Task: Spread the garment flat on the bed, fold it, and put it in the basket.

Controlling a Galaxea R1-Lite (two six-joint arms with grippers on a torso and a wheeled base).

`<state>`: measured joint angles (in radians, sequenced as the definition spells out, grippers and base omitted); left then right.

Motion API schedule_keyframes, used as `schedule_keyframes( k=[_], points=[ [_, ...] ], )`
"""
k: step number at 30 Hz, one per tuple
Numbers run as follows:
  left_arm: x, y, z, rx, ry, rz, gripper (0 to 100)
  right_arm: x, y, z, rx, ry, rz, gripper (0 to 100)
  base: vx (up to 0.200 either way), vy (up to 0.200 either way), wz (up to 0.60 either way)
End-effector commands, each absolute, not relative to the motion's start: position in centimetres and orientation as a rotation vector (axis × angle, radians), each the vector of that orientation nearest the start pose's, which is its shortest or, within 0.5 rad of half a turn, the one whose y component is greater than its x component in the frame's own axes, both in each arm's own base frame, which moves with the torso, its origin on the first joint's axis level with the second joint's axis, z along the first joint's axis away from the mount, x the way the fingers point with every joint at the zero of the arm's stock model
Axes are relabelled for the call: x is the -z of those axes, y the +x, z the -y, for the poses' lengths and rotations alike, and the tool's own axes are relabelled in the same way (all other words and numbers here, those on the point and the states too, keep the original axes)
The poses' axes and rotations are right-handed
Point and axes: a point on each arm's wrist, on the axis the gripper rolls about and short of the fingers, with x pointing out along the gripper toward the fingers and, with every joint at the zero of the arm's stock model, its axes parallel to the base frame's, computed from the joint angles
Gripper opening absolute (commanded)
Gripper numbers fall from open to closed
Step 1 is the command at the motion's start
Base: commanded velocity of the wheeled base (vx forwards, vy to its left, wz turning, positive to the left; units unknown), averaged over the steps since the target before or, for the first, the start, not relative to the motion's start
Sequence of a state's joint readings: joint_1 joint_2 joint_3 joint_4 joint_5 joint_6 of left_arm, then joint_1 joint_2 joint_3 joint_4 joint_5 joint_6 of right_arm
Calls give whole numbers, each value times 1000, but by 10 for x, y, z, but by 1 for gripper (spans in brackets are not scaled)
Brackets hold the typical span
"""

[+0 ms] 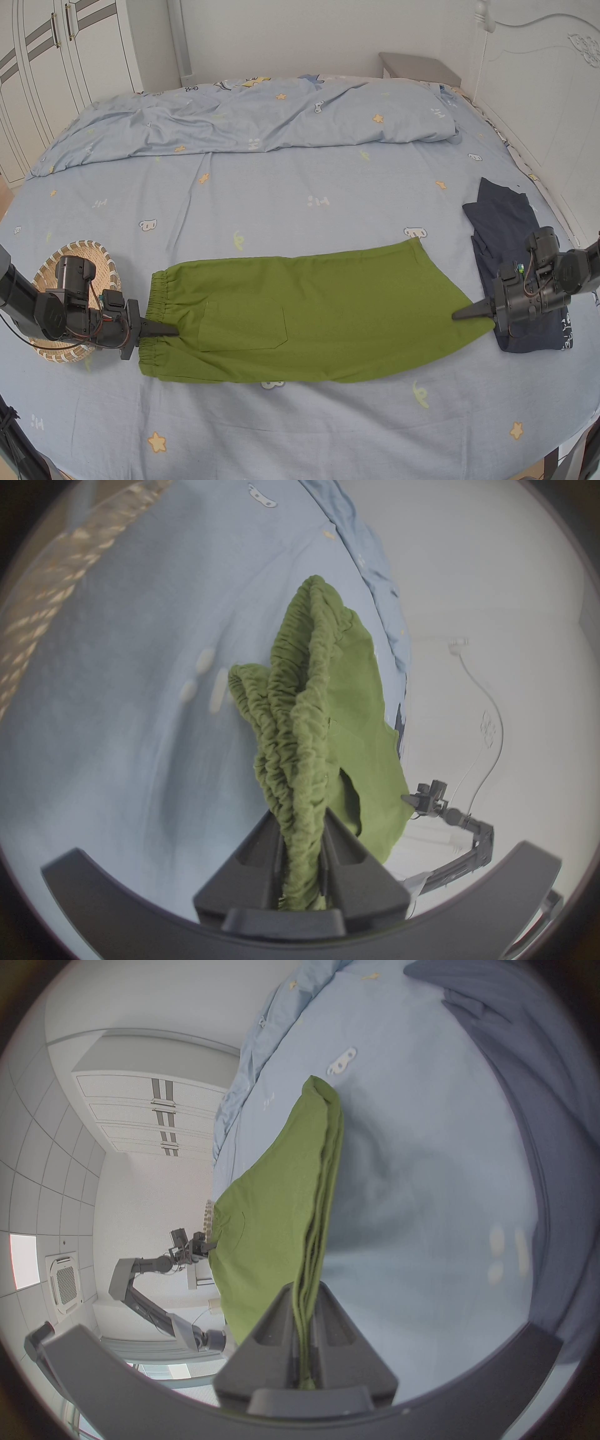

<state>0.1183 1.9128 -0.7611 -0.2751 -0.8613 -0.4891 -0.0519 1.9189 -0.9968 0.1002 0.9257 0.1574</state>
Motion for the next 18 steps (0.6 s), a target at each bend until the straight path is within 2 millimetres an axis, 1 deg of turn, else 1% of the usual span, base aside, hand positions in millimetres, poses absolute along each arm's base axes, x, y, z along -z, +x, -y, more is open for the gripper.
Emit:
schedule_keyframes(
  k=[1, 2, 3, 4, 5, 6, 8, 11, 14, 15, 16, 18],
  points=[
    [-81, 263, -30, 491, -773, -1007, 0, -111, 252, -4, -735, 582, -1015, 0, 0, 0, 0],
    [-81, 263, -30, 491, -773, -1007, 0, -111, 252, -4, -735, 582, -1015, 0, 0, 0, 0],
    [-66, 242, -36, 492, -731, -1046, 0, -93, 223, -7, -712, 567, -1089, 0, 0, 0, 0],
    [-64, 239, -37, 489, -729, -1051, 0, -91, 219, -8, -708, 566, -1096, 0, 0, 0, 0],
    [-60, 232, -38, 487, -722, -1060, 0, -86, 210, -9, -707, 567, -1108, 0, 0, 0, 0],
    [-60, 232, -38, 487, -722, -1060, 0, -86, 210, -9, -707, 567, -1108, 0, 0, 0, 0],
    [-54, 215, -38, 488, -709, -1077, 0, -74, 187, -14, -723, 560, -1124, 0, 0, 0, 0],
    [-50, 201, -37, 488, -703, -1089, 0, -64, 168, -15, -731, 551, -1111, 0, 0, 0, 0],
    [-48, 192, -35, 502, -689, -1096, 0, -55, 156, -16, -737, 547, -1097, 0, 0, 0, 0],
    [-48, 192, -35, 503, -688, -1095, 0, -54, 155, -16, -737, 547, -1097, 0, 0, 0, 0],
    [-47, 189, -34, 509, -683, -1102, 0, -49, 150, -16, -740, 544, -1089, 0, 0, 0, 0],
    [-46, 188, -33, 509, -685, -1107, 0, -43, 148, -16, -743, 543, -1088, 0, 0, 0, 0]
  ],
)
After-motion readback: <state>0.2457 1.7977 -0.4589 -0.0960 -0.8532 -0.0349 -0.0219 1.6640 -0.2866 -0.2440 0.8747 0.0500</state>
